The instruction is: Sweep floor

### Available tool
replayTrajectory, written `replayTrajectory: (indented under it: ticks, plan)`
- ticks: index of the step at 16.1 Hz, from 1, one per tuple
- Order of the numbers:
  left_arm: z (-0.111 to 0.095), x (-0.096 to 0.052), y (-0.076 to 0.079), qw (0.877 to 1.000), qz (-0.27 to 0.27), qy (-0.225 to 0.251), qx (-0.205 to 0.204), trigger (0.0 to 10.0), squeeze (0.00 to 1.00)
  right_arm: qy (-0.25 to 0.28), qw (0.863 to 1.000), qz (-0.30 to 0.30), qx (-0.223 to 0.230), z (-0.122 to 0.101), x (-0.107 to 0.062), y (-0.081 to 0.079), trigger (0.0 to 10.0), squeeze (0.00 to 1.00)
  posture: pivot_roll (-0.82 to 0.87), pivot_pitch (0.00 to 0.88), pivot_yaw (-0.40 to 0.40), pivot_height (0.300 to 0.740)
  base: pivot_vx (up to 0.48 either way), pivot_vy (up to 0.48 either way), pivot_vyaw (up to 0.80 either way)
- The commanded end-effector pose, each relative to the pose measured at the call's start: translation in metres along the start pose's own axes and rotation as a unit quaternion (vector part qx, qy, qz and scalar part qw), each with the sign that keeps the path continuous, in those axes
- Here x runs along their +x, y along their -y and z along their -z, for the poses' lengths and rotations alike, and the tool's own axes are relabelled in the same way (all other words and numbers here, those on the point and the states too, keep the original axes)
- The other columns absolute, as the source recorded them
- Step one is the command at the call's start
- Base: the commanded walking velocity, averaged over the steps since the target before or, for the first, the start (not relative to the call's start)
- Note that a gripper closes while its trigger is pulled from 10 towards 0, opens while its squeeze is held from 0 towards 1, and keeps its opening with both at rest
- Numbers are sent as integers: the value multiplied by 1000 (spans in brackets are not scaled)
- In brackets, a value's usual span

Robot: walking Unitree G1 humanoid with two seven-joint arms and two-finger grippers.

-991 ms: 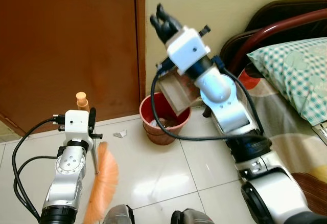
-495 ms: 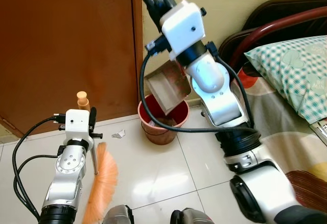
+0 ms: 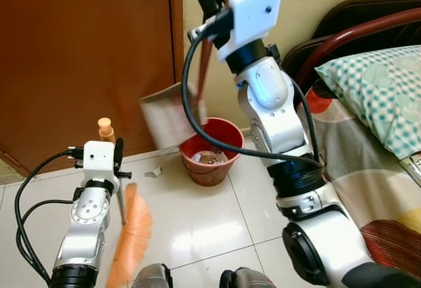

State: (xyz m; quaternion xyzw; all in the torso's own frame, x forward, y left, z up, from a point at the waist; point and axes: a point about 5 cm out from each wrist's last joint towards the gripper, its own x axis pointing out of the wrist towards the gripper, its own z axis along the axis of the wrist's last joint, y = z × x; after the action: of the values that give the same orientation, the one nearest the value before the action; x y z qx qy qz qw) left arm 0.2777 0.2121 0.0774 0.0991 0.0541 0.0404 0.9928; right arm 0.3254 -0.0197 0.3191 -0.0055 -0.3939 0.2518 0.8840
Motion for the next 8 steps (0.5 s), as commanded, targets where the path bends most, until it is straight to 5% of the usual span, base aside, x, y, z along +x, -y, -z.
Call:
replayTrajectory:
  ticks: [1,8]
  plan:
    - [8,-4,0,1000,7,-21,10,10000,0,58,998,6,-2,-27,11,4,10000,0,67,95,-29,740,0,0,0]
    - [7,-3,-1,1000,8,-21,12,10000,0,43,998,23,42,-24,10,5,10000,0,64,93,-24,740,0,0,0]
